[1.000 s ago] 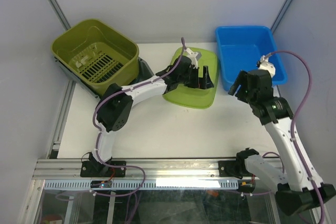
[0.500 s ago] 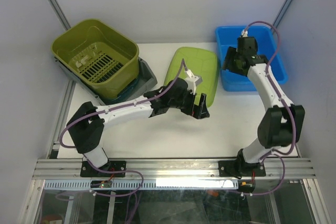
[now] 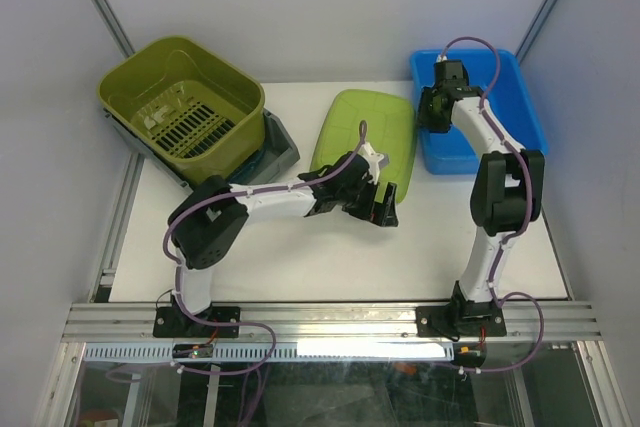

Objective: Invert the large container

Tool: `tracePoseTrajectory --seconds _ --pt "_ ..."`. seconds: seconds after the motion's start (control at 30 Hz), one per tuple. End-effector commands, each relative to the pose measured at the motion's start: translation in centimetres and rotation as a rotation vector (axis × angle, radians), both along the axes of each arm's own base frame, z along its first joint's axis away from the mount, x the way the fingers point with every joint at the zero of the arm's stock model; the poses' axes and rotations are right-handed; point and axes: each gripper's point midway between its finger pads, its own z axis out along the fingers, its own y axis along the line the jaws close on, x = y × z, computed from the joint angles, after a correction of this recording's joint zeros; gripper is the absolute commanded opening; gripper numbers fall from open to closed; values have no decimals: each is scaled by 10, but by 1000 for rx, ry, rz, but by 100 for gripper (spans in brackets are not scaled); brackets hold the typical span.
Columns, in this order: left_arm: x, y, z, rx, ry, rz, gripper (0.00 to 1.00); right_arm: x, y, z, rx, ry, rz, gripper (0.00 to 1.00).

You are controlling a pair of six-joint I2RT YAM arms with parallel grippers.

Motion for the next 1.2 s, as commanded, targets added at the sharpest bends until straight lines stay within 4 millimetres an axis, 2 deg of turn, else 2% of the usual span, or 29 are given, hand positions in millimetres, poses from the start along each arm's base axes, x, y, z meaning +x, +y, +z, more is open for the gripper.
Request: tracePoseTrajectory --seconds 0.0,0.03,0.07,0.17,0.3,0.43,0.5,0.7,0.77,0.9,1.03,1.17 --pt "27 -16 33 -138 -50 -5 99 18 13 25 58 -68 64 43" --pt "31 -15 31 -137 -49 0 99 16 17 25 75 -63 76 40" --pt "34 -16 30 -136 -51 4 99 14 19 26 89 -61 81 31" --pt "44 -20 32 -138 -78 12 99 8 22 42 116 -80 75 0" --pt "55 -31 32 -146 -92 12 99 -5 25 84 148 -159 71 0" --pt "61 -36 31 -154 -85 12 99 -23 43 122 250 -224 145 0" --pt "62 -34 34 -157 -92 15 99 -33 58 133 333 -229 211 0" --pt "59 -26 45 -177 -105 38 99 -49 91 145 568 -216 305 0" --pt "58 -21 52 -183 -113 45 99 -53 103 154 647 -235 346 0" --pt "49 -6 80 -200 -143 55 99 -63 117 168 768 -240 387 0" --pt "33 16 105 -201 -153 63 99 -72 123 186 883 -265 402 0" --pt "22 39 130 -203 -188 93 99 -75 120 209 962 -311 381 0"
